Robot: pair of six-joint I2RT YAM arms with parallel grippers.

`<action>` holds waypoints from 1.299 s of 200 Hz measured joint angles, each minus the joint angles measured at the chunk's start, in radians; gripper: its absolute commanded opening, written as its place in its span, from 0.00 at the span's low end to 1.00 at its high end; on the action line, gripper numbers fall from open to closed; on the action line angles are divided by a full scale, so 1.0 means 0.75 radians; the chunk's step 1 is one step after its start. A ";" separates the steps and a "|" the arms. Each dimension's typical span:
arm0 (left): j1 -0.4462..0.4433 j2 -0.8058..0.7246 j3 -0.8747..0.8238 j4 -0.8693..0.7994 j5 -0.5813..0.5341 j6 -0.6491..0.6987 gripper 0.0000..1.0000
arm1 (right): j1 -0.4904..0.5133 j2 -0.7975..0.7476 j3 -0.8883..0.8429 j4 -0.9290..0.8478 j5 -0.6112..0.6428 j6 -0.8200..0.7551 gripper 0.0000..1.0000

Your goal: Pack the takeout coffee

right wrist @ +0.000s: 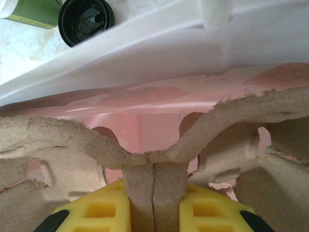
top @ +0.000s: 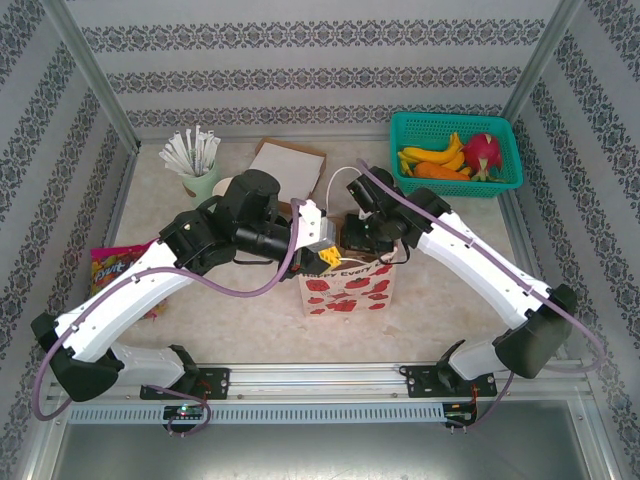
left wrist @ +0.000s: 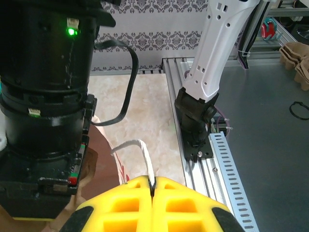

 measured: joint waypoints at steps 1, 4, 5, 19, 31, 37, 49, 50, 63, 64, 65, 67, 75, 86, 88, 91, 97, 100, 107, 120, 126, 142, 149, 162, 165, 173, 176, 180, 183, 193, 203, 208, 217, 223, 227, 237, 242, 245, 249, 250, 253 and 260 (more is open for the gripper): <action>0.000 -0.001 0.000 0.002 -0.001 -0.001 0.07 | 0.000 0.001 0.000 0.000 0.000 -0.001 0.18; 0.000 -0.002 0.000 0.003 -0.001 -0.001 0.07 | 0.000 0.002 0.000 0.000 0.000 -0.004 0.18; 0.000 -0.002 0.000 0.003 -0.001 0.000 0.07 | 0.000 0.002 0.000 0.000 0.000 -0.004 0.18; 0.000 -0.003 0.000 0.012 0.014 -0.002 0.07 | 0.007 0.017 0.002 -0.021 -0.001 -0.008 0.18; -0.002 -0.001 0.001 0.017 0.031 -0.001 0.07 | 0.009 0.047 0.005 -0.044 -0.007 -0.007 0.18; -0.005 0.006 0.007 0.013 0.036 0.000 0.08 | 0.011 0.065 0.009 -0.052 -0.012 -0.007 0.18; -0.022 0.039 0.047 -0.006 0.041 0.012 0.08 | 0.015 0.100 0.026 -0.062 -0.028 -0.002 0.18; -0.025 0.045 0.053 -0.006 0.043 0.013 0.08 | 0.015 0.104 0.028 -0.062 -0.030 -0.002 0.18; -0.053 0.089 0.096 -0.015 0.046 0.031 0.08 | 0.017 0.124 0.049 -0.060 -0.049 0.009 0.18; -0.055 0.090 0.097 -0.015 0.047 0.032 0.08 | 0.017 0.125 0.051 -0.060 -0.050 0.010 0.18; -0.057 0.094 0.099 -0.015 0.047 0.035 0.08 | 0.017 0.126 0.053 -0.060 -0.051 0.012 0.18; -0.061 0.099 0.103 -0.017 0.050 0.038 0.08 | 0.017 0.127 0.055 -0.060 -0.052 0.014 0.18; -0.071 0.112 0.108 -0.018 0.056 0.048 0.09 | 0.017 0.129 0.068 -0.061 -0.055 0.018 0.17; -0.078 0.123 0.108 -0.024 0.062 0.062 0.11 | 0.017 0.129 0.075 -0.062 -0.054 0.019 0.18; -0.077 0.124 0.108 -0.024 0.062 0.062 0.12 | 0.017 0.129 0.075 -0.062 -0.052 0.019 0.18; -0.077 0.124 0.108 -0.026 0.062 0.066 0.12 | 0.017 0.129 0.075 -0.063 -0.051 0.019 0.18; -0.078 0.124 0.108 -0.028 0.064 0.072 0.14 | 0.017 0.130 0.075 -0.068 -0.046 0.019 0.18; -0.078 0.124 0.108 -0.028 0.064 0.075 0.14 | 0.017 0.130 0.075 -0.071 -0.044 0.018 0.18; -0.077 0.121 0.108 -0.028 0.065 0.080 0.16 | 0.018 0.130 0.072 -0.075 -0.037 0.018 0.18; -0.077 0.113 0.107 -0.028 0.063 0.086 0.21 | 0.023 0.130 0.064 -0.080 -0.017 0.016 0.17; -0.077 0.106 0.104 -0.027 0.058 0.090 0.26 | 0.026 0.130 0.056 -0.080 -0.010 0.014 0.17; -0.077 0.067 0.075 -0.016 0.047 0.087 0.40 | 0.032 0.130 0.031 -0.081 0.001 -0.005 0.17; -0.077 0.045 0.057 -0.005 0.043 0.080 0.48 | 0.032 0.130 0.022 -0.084 0.004 -0.014 0.17; -0.068 0.006 0.033 0.014 0.030 0.074 0.59 | 0.032 0.129 0.011 -0.090 0.012 -0.029 0.16; -0.066 -0.001 0.030 0.019 0.026 0.070 0.62 | 0.032 0.129 0.009 -0.091 0.014 -0.033 0.16; -0.053 -0.017 0.024 0.030 0.019 0.066 0.71 | 0.032 0.129 0.005 -0.090 0.017 -0.045 0.16; -0.045 -0.023 0.023 0.035 0.016 0.062 0.74 | 0.032 0.129 0.003 -0.090 0.018 -0.049 0.17; -0.034 -0.030 0.022 0.042 0.014 0.060 0.78 | 0.032 0.129 0.001 -0.090 0.019 -0.055 0.16; -0.024 -0.035 0.020 0.048 0.013 0.052 0.80 | 0.032 0.129 -0.001 -0.090 0.020 -0.057 0.16; 0.024 -0.055 0.011 0.074 0.007 0.031 0.92 | 0.032 0.129 -0.007 -0.090 0.020 -0.072 0.16; 0.081 -0.077 -0.011 0.117 0.003 -0.005 1.00 | 0.032 0.129 -0.013 -0.090 0.021 -0.085 0.17; 0.112 -0.089 -0.023 0.141 -0.010 -0.030 1.00 | 0.032 0.129 -0.015 -0.090 0.021 -0.090 0.16; 0.166 -0.107 -0.046 0.188 -0.049 -0.088 1.00 | 0.032 0.129 -0.015 -0.090 0.020 -0.100 0.16; 0.192 -0.111 -0.052 0.209 -0.094 -0.127 1.00 | 0.032 0.129 -0.015 -0.090 0.020 -0.108 0.16; 0.205 -0.110 -0.052 0.223 -0.121 -0.150 0.99 | 0.032 0.129 -0.015 -0.090 0.021 -0.113 0.16; 0.231 -0.097 -0.044 0.250 -0.223 -0.219 1.00 | 0.032 0.129 -0.015 -0.090 0.020 -0.119 0.16; 0.238 -0.081 -0.032 0.255 -0.275 -0.251 1.00 | 0.032 0.129 -0.015 -0.090 0.020 -0.123 0.16; 0.239 -0.072 -0.023 0.258 -0.301 -0.269 1.00 | 0.032 0.129 -0.016 -0.090 0.020 -0.123 0.16; 0.240 -0.050 -0.004 0.259 -0.344 -0.294 1.00 | 0.032 0.129 -0.016 -0.090 0.020 -0.124 0.16; 0.241 -0.046 0.000 0.259 -0.351 -0.299 1.00 | 0.032 0.129 -0.016 -0.090 0.020 -0.124 0.16; 0.244 -0.024 0.018 0.260 -0.381 -0.318 1.00 | 0.032 0.129 -0.016 -0.090 0.020 -0.125 0.16; 0.244 0.019 0.057 0.261 -0.435 -0.351 0.99 | 0.032 0.129 -0.017 -0.090 0.020 -0.128 0.16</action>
